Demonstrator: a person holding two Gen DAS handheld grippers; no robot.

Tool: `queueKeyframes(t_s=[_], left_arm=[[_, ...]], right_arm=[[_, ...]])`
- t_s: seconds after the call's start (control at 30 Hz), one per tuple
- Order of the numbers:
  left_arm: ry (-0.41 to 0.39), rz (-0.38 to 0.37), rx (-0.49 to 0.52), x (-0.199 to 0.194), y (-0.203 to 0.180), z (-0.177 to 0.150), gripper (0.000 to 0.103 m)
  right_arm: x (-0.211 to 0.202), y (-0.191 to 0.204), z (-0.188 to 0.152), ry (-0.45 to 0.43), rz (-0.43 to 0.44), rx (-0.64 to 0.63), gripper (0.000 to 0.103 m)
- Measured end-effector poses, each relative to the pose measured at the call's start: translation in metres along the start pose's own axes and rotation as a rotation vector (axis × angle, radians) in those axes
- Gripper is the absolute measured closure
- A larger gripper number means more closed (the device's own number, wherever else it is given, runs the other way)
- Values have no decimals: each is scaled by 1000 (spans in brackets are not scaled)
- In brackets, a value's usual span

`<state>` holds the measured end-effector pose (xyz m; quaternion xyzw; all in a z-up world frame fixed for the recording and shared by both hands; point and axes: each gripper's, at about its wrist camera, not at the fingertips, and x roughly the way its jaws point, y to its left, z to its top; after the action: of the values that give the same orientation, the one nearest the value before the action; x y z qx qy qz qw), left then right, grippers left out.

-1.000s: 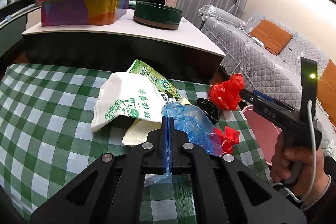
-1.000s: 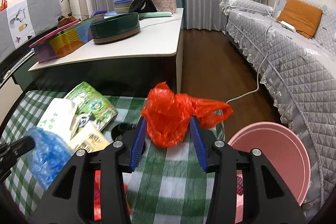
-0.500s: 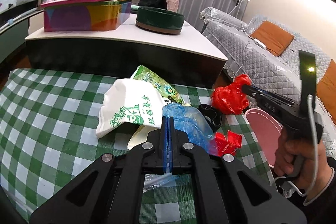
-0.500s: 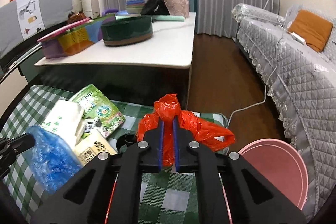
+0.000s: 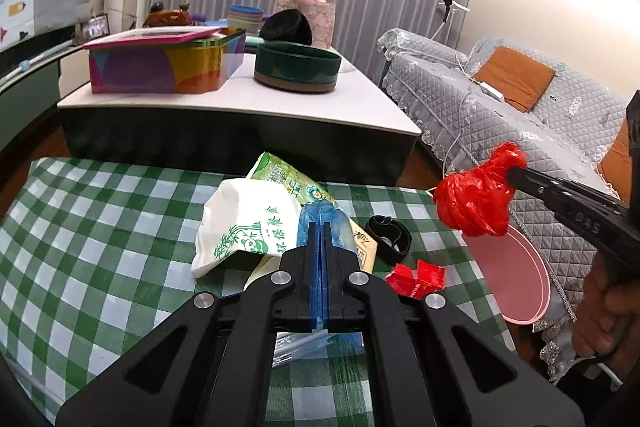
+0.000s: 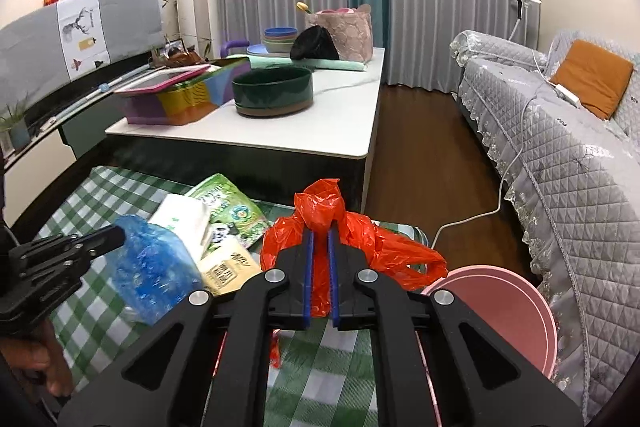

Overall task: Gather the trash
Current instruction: 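Carry the red bag over the pink bucket and release it while the left tool releases the blue bag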

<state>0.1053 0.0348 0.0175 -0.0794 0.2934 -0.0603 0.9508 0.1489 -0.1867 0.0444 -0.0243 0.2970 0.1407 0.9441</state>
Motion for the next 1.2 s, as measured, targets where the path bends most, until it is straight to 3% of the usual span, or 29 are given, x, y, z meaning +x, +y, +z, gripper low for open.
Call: queueKeyframes(t_s=[0.53,1.2], left_arm=[[-29,-6,47,-24,-16,-4,102],[-16,-62,110,-35,-59,-8,102]], right_arm=[[-63,8,-16,-58,5,-46,97],[-92,-41,-36,-79,-62,64,97]])
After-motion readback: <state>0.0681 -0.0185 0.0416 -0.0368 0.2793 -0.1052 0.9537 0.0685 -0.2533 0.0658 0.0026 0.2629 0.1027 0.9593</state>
